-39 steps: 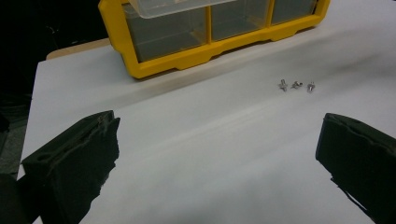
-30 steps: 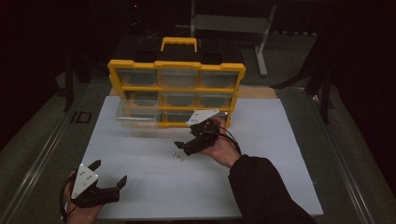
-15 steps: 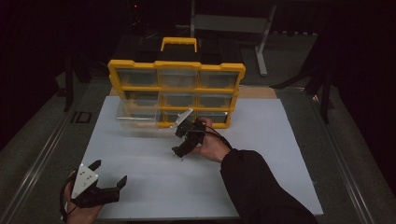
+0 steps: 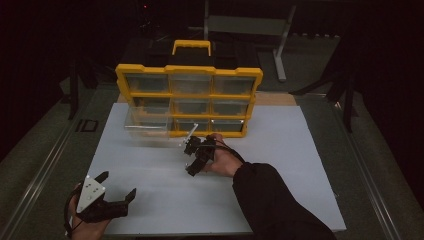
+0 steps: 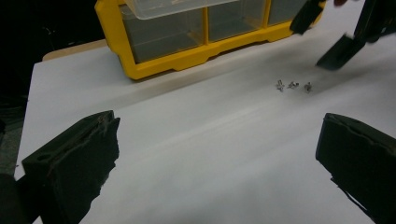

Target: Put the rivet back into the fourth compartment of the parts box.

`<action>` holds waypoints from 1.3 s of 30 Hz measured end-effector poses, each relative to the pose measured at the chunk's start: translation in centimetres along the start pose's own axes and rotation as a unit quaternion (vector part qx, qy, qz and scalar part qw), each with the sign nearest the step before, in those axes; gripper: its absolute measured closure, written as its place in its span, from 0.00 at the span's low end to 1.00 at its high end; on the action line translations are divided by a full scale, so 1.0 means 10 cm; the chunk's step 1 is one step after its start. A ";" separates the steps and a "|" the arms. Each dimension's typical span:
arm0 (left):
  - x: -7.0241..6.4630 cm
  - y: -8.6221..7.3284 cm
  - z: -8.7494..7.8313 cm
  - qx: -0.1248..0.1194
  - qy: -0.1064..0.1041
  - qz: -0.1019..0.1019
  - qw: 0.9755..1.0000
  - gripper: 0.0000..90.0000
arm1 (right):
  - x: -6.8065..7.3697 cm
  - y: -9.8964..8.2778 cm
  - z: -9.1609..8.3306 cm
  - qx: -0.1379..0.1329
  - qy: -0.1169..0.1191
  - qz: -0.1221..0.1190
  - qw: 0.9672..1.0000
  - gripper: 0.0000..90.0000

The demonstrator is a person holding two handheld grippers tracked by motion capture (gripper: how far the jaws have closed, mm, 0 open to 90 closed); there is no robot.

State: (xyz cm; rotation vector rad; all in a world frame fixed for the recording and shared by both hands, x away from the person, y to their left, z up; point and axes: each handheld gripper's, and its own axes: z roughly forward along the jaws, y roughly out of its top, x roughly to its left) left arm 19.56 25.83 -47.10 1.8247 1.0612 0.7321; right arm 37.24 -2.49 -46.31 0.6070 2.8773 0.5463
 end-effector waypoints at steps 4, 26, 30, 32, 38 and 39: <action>0.00 0.00 0.00 0.000 0.000 0.000 1.000 0.00 | -0.01 -0.02 0.12 0.013 0.007 0.010 1.000 0.11; -0.01 0.00 0.00 -0.001 -0.002 0.004 1.000 0.00 | 0.06 -0.01 0.28 0.072 0.033 0.019 0.997 0.62; 0.00 0.00 0.00 -0.001 -0.002 0.004 1.000 0.00 | 0.05 0.01 0.28 0.077 0.031 0.031 0.996 0.72; 0.00 0.00 0.00 -0.001 -0.002 0.005 1.000 0.00 | 0.04 0.01 0.28 0.081 0.028 0.026 0.996 0.77; -0.01 0.00 0.00 -0.001 -0.002 0.005 1.000 0.00 | 0.06 0.01 0.27 0.091 0.027 0.017 0.995 0.88; -0.01 0.00 0.00 -0.001 -0.002 0.005 1.000 0.00 | 0.06 0.01 0.27 0.092 0.027 0.015 0.995 0.91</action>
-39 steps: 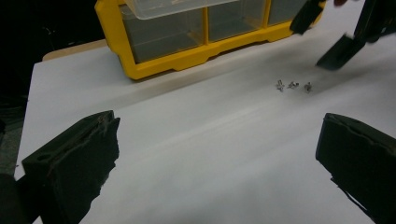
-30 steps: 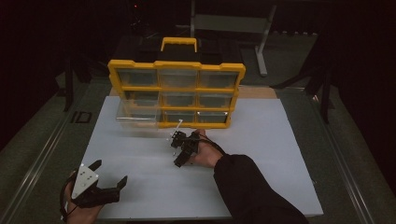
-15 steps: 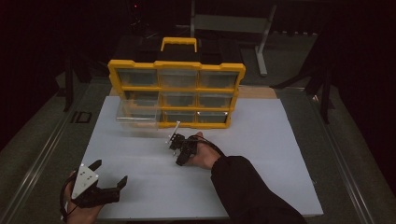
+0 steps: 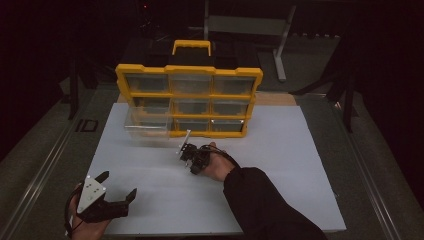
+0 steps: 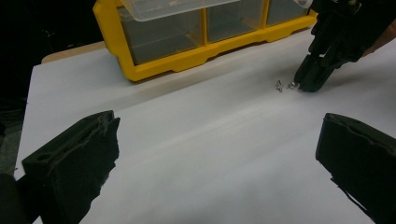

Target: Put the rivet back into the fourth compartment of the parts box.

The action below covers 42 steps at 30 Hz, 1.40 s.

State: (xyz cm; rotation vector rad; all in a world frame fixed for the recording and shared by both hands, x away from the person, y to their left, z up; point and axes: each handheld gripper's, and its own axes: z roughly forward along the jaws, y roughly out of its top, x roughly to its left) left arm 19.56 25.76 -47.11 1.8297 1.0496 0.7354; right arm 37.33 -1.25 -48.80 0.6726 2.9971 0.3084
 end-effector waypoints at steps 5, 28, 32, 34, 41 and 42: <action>0.00 0.00 0.00 0.000 0.000 0.000 1.000 0.00 | -0.03 -0.01 -0.01 -0.003 0.008 0.003 1.000 0.92; 0.00 0.00 0.00 0.001 0.001 0.000 1.000 0.00 | -0.15 -0.08 -0.26 -0.021 0.019 0.007 1.000 0.92; 0.00 0.00 0.00 0.001 0.000 0.000 1.000 0.00 | -0.17 -0.04 -0.43 -0.036 0.014 -0.003 0.999 0.92; 0.00 0.00 0.00 0.001 0.000 -0.001 1.000 0.00 | -0.19 -0.02 -0.51 -0.042 0.014 -0.003 0.999 0.92; 0.00 0.00 0.00 0.001 0.000 -0.001 1.000 0.00 | -0.24 0.07 -0.80 -0.085 0.015 -0.018 0.996 0.92; 0.00 0.00 0.00 0.001 0.000 -0.001 1.000 0.00 | -0.24 0.08 -0.83 -0.089 0.016 -0.021 0.996 0.92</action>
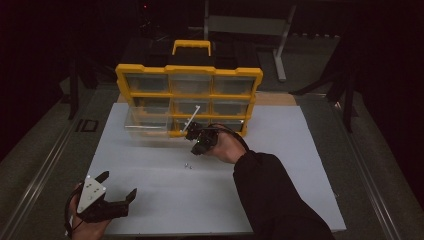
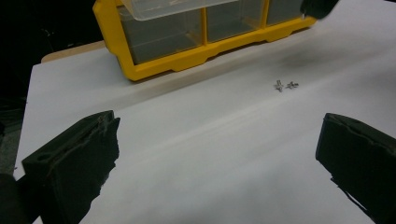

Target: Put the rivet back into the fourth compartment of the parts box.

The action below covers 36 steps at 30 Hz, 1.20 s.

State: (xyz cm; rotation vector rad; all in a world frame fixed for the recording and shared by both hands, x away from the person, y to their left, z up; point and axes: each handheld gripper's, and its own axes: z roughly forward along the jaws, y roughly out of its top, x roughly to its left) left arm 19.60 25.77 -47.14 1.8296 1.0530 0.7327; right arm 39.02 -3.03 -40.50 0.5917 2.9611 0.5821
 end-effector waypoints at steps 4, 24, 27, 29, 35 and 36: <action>0.00 0.00 0.00 0.000 -0.001 0.001 1.000 0.00 | 0.03 0.10 -0.15 -0.028 0.003 -0.010 1.000 0.92; 0.00 0.00 0.00 -0.002 -0.001 0.000 1.000 0.00 | 0.11 0.52 -0.68 -0.203 -0.019 -0.012 0.979 0.93; 0.00 0.00 0.00 -0.002 -0.001 -0.001 1.000 0.00 | 0.13 0.60 -0.68 -0.223 -0.025 -0.005 0.974 0.93; 0.00 0.00 0.00 -0.002 -0.001 -0.001 1.000 0.00 | 0.14 0.64 -0.67 -0.229 -0.031 -0.003 0.973 0.93; 0.00 0.00 0.00 -0.003 -0.002 -0.001 1.000 0.00 | 0.14 0.69 -0.60 -0.247 -0.042 0.003 0.968 0.59; 0.00 0.00 0.00 -0.003 -0.002 -0.001 1.000 0.00 | 0.14 0.69 -0.60 -0.250 -0.042 0.004 0.967 0.54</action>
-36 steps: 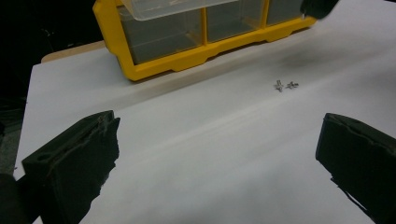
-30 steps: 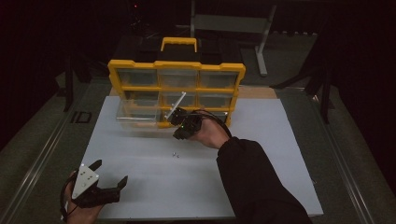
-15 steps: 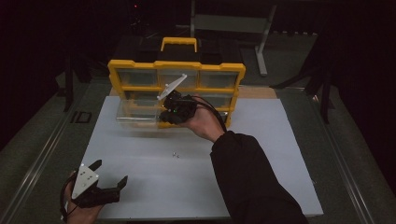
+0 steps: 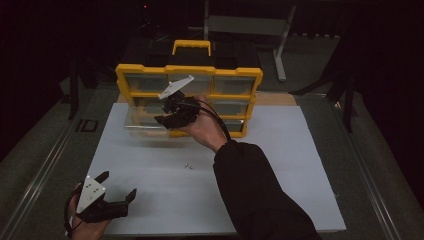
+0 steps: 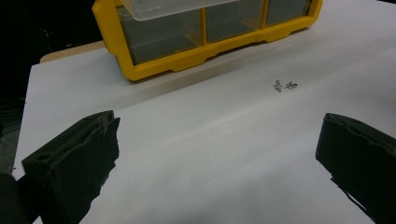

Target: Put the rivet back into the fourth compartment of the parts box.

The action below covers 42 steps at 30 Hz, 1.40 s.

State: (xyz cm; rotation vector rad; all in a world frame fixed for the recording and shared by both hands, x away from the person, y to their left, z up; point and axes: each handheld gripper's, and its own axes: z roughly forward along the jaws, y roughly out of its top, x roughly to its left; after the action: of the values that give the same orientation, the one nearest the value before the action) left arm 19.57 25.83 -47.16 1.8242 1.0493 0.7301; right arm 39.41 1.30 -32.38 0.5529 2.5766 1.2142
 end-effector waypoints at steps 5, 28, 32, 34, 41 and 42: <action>0.00 0.00 0.00 0.000 0.000 0.001 1.000 0.00 | 0.01 -0.03 -0.03 0.001 -0.012 -0.005 1.000 0.35; 0.00 0.00 0.00 0.002 0.000 -0.001 1.000 0.00 | 0.01 -0.46 0.03 0.128 -0.008 -0.045 0.991 0.19; 0.00 0.00 0.00 0.001 0.000 -0.002 1.000 0.00 | 0.01 -0.52 0.07 0.150 -0.003 -0.052 0.987 0.18; 0.00 0.00 0.00 0.001 0.000 -0.002 1.000 0.00 | 0.01 -0.55 0.09 0.162 -0.003 -0.055 0.985 0.17; 0.00 0.00 0.00 0.001 -0.001 -0.001 1.000 0.00 | 0.01 -0.72 0.20 0.192 0.008 -0.053 0.980 0.17; 0.00 0.00 0.00 0.001 -0.001 -0.002 1.000 0.00 | 0.01 -0.76 0.22 0.195 0.009 -0.052 0.979 0.17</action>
State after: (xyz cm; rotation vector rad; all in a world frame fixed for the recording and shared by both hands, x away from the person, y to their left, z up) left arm 19.58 25.83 -47.15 1.8237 1.0523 0.7262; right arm 38.40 -1.55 -39.64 0.4715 2.8336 0.6818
